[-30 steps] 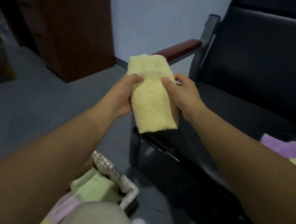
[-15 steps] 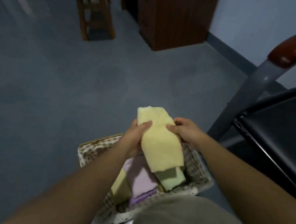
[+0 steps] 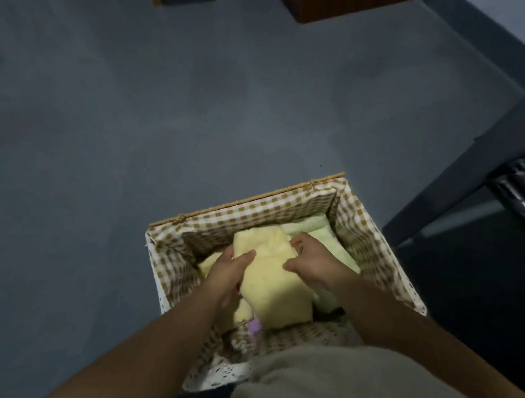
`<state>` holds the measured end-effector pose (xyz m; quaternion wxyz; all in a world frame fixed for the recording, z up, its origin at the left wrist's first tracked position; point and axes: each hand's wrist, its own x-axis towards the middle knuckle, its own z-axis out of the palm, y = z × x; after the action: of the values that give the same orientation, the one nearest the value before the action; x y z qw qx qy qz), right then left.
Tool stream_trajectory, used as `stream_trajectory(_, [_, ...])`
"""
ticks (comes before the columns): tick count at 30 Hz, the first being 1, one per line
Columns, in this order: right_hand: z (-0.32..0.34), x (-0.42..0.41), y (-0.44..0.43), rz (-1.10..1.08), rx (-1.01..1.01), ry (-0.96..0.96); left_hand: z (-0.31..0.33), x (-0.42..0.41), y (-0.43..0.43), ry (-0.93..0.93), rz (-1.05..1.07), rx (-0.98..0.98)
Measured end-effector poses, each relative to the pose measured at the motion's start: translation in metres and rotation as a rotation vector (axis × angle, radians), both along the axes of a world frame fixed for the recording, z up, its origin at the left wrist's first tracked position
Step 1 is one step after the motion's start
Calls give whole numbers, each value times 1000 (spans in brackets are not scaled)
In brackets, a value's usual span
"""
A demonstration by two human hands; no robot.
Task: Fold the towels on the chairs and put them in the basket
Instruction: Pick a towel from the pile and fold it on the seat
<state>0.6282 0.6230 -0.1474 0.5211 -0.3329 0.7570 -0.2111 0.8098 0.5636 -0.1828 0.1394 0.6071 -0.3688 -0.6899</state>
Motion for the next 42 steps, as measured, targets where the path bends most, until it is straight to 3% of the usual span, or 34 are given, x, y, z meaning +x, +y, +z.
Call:
stream_trajectory(5, [-39, 3, -9, -20, -125, 136, -27, -13, -11, -56, 84, -55])
stream_trajectory(11, [-66, 12, -8, 146, -136, 275, -32, -25, -23, -367, -40, -224])
stream_trajectory(16, [-24, -6, -2, 101, -129, 431, -7, -21, -35, -498, -198, -145])
stream_trajectory(18, [7, -15, 4, 111, -123, 443, 17, -16, -38, -525, -356, -158])
stream_trajectory(22, [85, -32, 8, 112, -153, 525, 93, -29, -42, -389, -560, -242])
stream_trajectory(28, [229, -65, 58, -57, -243, 705, 242, -90, -39, -315, -770, -762])
stream_trajectory(35, [359, -131, 212, -399, -294, 938, 381, -194, 54, -128, -909, -1161])
stream_trajectory(42, [394, -190, 410, -727, -112, 1101, 421, -305, 204, 131, -1120, -1279])
